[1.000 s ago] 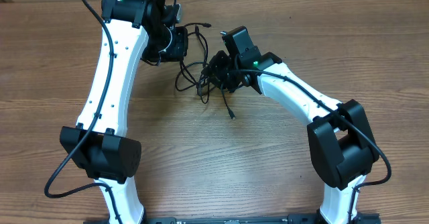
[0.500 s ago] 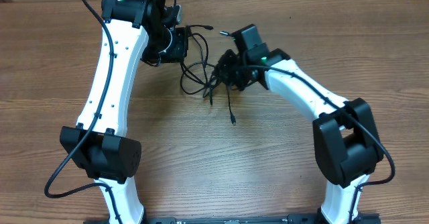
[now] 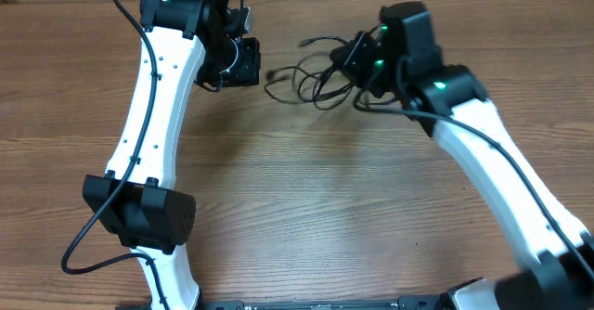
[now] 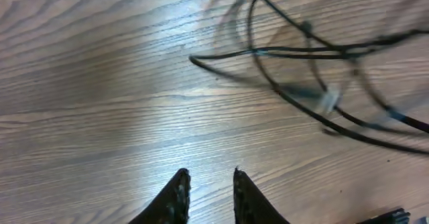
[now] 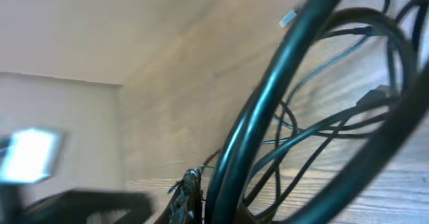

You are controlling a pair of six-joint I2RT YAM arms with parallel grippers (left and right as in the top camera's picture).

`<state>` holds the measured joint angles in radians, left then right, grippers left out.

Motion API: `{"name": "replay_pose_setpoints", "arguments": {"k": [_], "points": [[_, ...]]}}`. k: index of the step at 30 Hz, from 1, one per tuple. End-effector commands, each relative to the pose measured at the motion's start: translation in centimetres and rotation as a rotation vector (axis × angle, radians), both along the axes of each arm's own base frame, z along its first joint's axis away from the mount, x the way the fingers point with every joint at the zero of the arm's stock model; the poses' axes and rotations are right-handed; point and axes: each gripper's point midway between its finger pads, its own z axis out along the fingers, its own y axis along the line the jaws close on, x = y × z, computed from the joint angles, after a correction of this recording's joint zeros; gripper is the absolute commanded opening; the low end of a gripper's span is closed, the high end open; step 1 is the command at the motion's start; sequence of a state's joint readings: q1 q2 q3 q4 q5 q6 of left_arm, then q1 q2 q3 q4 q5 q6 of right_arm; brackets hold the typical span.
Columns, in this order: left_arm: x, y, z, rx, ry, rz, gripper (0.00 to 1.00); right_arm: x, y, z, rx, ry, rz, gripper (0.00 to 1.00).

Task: Untangle cables

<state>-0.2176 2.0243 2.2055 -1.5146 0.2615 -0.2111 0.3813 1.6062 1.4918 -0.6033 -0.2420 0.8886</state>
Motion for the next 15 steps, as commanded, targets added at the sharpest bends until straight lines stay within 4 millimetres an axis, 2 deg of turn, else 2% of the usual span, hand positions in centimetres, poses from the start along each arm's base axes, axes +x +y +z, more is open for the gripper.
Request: {"name": "replay_pose_setpoints", "arguments": {"k": [1, 5, 10, 11, 14, 15], "points": [[-0.5, -1.6, 1.7, -0.064, -0.027, -0.026, 0.24, -0.9, -0.8, 3.6, -0.005, -0.102, -0.006, 0.04], [-1.1, -3.3, 2.1, -0.131, -0.010, -0.059, 0.20, -1.9, -1.1, 5.9, 0.019, -0.148, -0.001, 0.04], [-1.9, -6.4, 3.3, -0.260, -0.002, -0.123, 0.18, -2.7, -0.8, 6.8, 0.044, -0.161, 0.026, 0.04], [-2.0, -6.7, 3.3, -0.266, -0.005, -0.132, 0.22, -2.8, -0.5, 6.9, 0.054, -0.158, 0.041, 0.04], [-2.2, -7.6, 3.4, -0.267, -0.011, -0.156, 0.43, -3.2, -0.1, 7.0, 0.070, -0.151, 0.069, 0.04], [-2.3, -7.9, 3.4, -0.268, -0.016, -0.171, 0.45, -3.3, 0.0, 7.0, 0.071, -0.152, 0.076, 0.04]]}}
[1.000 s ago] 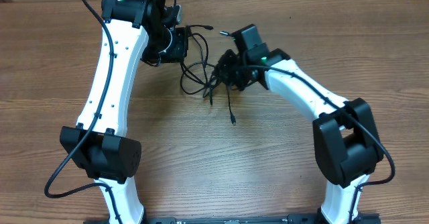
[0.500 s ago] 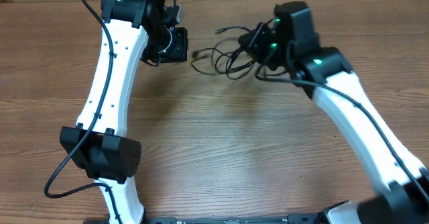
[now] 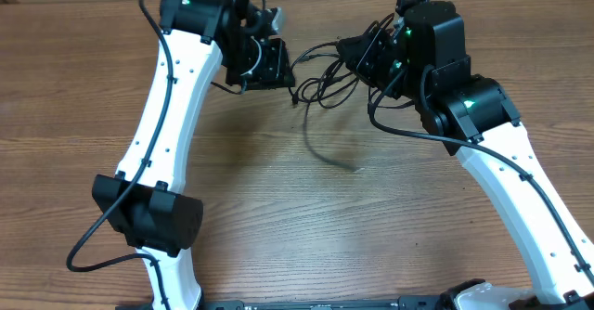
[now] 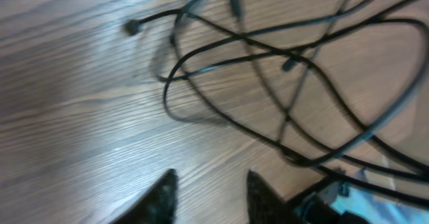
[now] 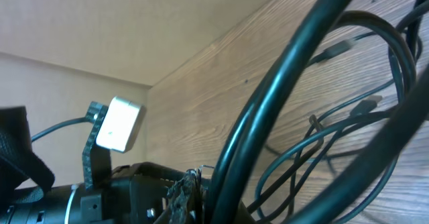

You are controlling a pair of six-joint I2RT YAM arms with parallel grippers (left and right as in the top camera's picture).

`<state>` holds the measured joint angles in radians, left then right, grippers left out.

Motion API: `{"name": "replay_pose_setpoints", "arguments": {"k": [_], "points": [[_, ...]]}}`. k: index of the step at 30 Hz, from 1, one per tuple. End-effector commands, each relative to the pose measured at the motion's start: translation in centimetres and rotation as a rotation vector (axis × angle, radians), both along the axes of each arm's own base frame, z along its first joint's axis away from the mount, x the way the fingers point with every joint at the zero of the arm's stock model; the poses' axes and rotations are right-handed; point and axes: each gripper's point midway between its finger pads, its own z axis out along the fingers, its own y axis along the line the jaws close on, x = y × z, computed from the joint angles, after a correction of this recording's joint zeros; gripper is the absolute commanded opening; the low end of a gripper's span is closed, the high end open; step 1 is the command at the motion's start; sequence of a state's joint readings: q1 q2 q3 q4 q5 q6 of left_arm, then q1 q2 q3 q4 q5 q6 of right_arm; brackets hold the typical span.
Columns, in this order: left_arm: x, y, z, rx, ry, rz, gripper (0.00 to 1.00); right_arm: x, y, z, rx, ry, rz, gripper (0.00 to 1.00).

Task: Untangle cables

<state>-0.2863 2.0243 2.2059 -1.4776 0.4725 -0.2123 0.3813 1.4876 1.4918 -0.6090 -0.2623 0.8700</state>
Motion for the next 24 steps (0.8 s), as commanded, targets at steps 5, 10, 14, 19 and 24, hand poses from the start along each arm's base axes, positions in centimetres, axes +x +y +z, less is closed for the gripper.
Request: {"name": "replay_pose_setpoints", "arguments": {"k": [5, 10, 14, 19, 24], "points": [[-1.1, -3.4, 2.1, -0.067, -0.079, -0.115, 0.58, -1.4, 1.0, 1.9, 0.045, -0.036, 0.079, 0.04], [-0.6, -4.1, 2.4, -0.070, -0.117, -0.127, 0.67, -2.1, 1.8, 2.3, 0.078, -0.028, 0.136, 0.04], [0.1, -2.9, 1.7, 0.016, -0.145, -0.099, 0.59, -2.6, 2.6, 3.1, 0.116, -0.044, 0.184, 0.04], [0.9, -0.5, -0.3, 0.175, -0.156, -0.052, 0.60, -3.3, 3.6, 5.4, 0.178, -0.109, 0.259, 0.04], [0.3, 0.1, -2.5, 0.212, -0.099, -0.055, 0.49, -4.0, 3.1, 7.3, 0.186, -0.161, 0.248, 0.04]]}}
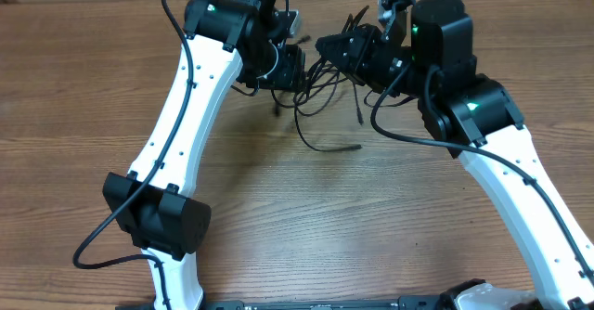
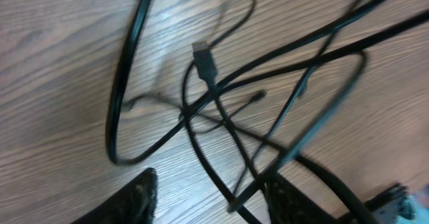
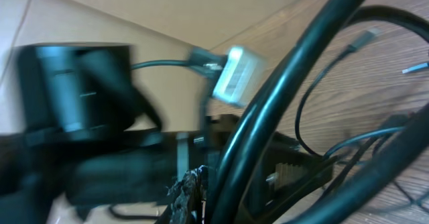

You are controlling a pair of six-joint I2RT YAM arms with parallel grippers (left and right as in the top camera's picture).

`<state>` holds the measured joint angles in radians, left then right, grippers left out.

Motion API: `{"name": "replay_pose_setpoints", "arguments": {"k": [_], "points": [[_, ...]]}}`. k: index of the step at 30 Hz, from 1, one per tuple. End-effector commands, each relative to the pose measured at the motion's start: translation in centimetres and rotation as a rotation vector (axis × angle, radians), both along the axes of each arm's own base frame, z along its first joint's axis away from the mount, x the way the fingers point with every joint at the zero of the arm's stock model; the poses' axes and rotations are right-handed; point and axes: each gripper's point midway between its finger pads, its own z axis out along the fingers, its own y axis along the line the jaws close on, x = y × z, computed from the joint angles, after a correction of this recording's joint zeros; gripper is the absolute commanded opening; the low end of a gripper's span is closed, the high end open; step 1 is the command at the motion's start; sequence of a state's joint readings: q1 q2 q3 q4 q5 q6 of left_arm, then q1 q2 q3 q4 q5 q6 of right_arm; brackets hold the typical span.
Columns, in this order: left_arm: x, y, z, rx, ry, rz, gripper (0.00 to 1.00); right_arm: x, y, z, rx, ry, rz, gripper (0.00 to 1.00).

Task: Untangle cables

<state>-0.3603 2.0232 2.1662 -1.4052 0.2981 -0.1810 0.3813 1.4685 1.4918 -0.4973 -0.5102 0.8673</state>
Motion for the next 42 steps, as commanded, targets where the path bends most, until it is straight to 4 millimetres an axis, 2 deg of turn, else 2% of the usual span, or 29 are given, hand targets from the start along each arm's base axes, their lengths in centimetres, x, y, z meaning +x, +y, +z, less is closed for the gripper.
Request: {"name": "replay_pose_setpoints", "arguments": {"k": [1, 4, 9, 12, 14, 15, 20, 25, 30, 33, 37, 42], "points": [[-0.6, 0.9, -1.3, 0.069, 0.008, 0.001, 0.49, -2.1, -0.4, 3.9, 0.043, -0.092, 0.020, 0.04], [-0.9, 1.1, -3.2, 0.087, 0.043, 0.001, 0.47, -2.8, -1.0, 5.3, 0.051, -0.132, 0.001, 0.04], [-1.3, 2.2, -5.9, 0.148, 0.081, 0.012, 0.40, -3.5, -1.8, 6.6, 0.062, -0.163, -0.010, 0.04], [-1.6, 3.1, -7.2, 0.199, 0.101, 0.032, 0.31, -3.8, -2.3, 7.0, 0.062, -0.173, -0.020, 0.04], [-1.6, 4.0, -7.9, 0.234, 0.119, 0.085, 0.19, -3.8, -2.7, 6.9, 0.058, -0.167, -0.029, 0.04], [-1.6, 4.5, -8.0, 0.244, 0.128, 0.116, 0.17, -3.8, -2.9, 6.9, 0.057, -0.163, -0.033, 0.04], [-1.1, 6.7, -8.1, 0.249, 0.169, 0.303, 0.16, -3.6, -4.2, 6.2, 0.042, -0.129, -0.064, 0.04], [-0.5, 9.3, -8.2, 0.227, 0.221, 0.505, 0.15, -3.6, -5.7, 6.5, 0.038, -0.126, -0.103, 0.04], [-0.6, 11.4, -8.2, 0.209, 0.279, 0.691, 0.07, -3.4, -7.2, 6.6, 0.031, -0.128, -0.138, 0.04], [-0.7, 12.2, -8.2, 0.193, 0.317, 0.791, 0.11, -3.2, -7.5, 6.4, 0.027, -0.122, -0.149, 0.04], [-1.0, 11.8, -8.1, 0.141, 0.370, 0.847, 0.18, -3.1, -7.8, 6.1, 0.014, -0.120, -0.163, 0.04], [-1.5, 10.2, -7.8, 0.048, 0.471, 0.944, 0.14, -3.1, -7.8, 6.0, 0.006, -0.119, -0.164, 0.04]]}}
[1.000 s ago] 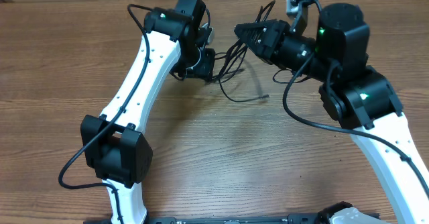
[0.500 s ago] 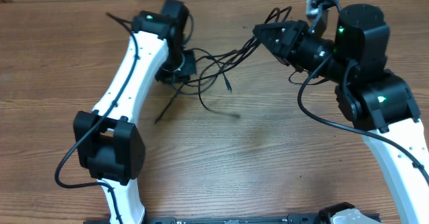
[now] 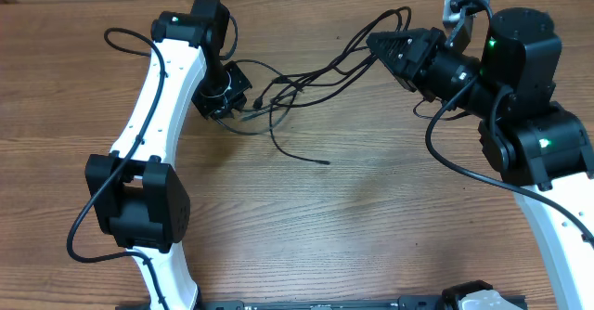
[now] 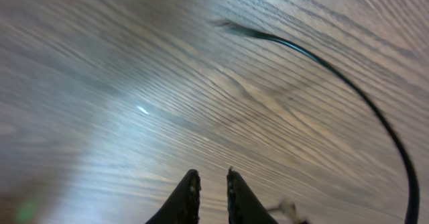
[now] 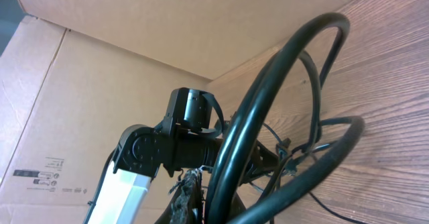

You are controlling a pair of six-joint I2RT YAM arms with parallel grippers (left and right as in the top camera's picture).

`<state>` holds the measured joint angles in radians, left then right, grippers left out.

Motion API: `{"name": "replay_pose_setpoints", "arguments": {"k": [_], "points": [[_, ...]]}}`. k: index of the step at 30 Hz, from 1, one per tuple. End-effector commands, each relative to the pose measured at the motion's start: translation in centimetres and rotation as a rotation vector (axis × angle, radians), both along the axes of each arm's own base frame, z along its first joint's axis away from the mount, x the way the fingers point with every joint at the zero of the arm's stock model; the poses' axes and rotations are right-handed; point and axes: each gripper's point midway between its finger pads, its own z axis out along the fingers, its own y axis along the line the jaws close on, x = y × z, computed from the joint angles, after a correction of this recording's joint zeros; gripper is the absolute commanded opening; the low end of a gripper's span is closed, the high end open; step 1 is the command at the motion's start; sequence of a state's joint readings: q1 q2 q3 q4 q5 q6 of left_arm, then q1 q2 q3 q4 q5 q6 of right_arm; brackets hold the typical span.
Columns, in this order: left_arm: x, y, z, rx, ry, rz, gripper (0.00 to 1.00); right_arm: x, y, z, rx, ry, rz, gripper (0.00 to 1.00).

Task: Untangle cables

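A tangle of thin black cables [image 3: 306, 73] is strung out low over the wooden table [image 3: 371, 217] between my two grippers. My right gripper [image 3: 380, 46] at the upper right is shut on a thick black cable loop [image 5: 268, 90], pressed against its finger [image 5: 190, 192]. My left gripper [image 3: 239, 106] sits at the tangle's left end, jaws almost together, seemingly shut on a cable hidden from its camera. In the left wrist view the fingers [image 4: 191, 192] show only a narrow gap; one cable [image 4: 362, 103] arcs past. A loose cable end [image 3: 322, 161] lies on the table.
A cardboard wall [image 5: 134, 29] stands behind the table's far edge. My left arm [image 5: 174, 133] shows in the right wrist view beyond the cables. Both white arm links [image 3: 153, 115] reach in from the near edge.
The grippers have drawn apart: the left is now further left, the right further right and higher. The left jaws, wide open around the cables before, are nearly together. The tangle is stretched out between them.
The right gripper held the cable bundle at the back right throughout. The left gripper stood nearly shut to the tangle's left, then came closer with jaws widening, then reached into the cables wide open. Now it is closed and the tangle spans both grippers.
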<state>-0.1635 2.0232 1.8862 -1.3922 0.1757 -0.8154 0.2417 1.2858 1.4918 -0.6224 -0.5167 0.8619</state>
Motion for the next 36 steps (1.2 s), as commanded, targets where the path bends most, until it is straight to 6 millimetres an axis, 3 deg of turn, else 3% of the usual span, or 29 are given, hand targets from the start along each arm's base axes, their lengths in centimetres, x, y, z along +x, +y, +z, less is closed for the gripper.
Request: {"name": "replay_pose_setpoints", "arguments": {"k": [1, 3, 6, 15, 19, 23, 30, 36], "points": [[-0.8, -0.7, 0.6, -0.064, 0.061, 0.184, 0.14, -0.4, -1.1, 1.4, -0.014, -0.059, -0.033, 0.04], [-1.5, -1.1, 0.8, -0.083, 0.128, 0.329, 0.14, -0.4, -1.1, 1.2, -0.017, -0.051, -0.033, 0.04], [-1.6, -1.4, 0.8, -0.097, 0.156, 0.414, 0.12, -0.5, -1.2, 0.8, -0.025, -0.039, -0.035, 0.04], [-2.1, -0.8, 0.7, -0.055, 0.215, 0.638, 0.34, -0.5, -1.2, 0.7, -0.028, -0.035, -0.033, 0.04], [-2.1, -0.8, 0.7, -0.052, 0.218, 0.659, 0.43, -0.5, -1.2, 0.7, -0.041, -0.048, -0.028, 0.04], [-2.1, -0.7, 0.7, -0.048, 0.188, 0.538, 1.00, -0.4, -1.4, 0.7, -0.048, -0.051, -0.041, 0.04], [-2.1, -0.6, 0.7, -0.054, 0.123, 0.237, 1.00, -0.4, -1.4, 0.7, -0.049, -0.052, -0.041, 0.04], [-0.8, -2.8, 1.3, -0.183, -0.016, -0.153, 0.99, -0.1, -2.1, -0.3, -0.096, -0.033, -0.080, 0.04]]}}
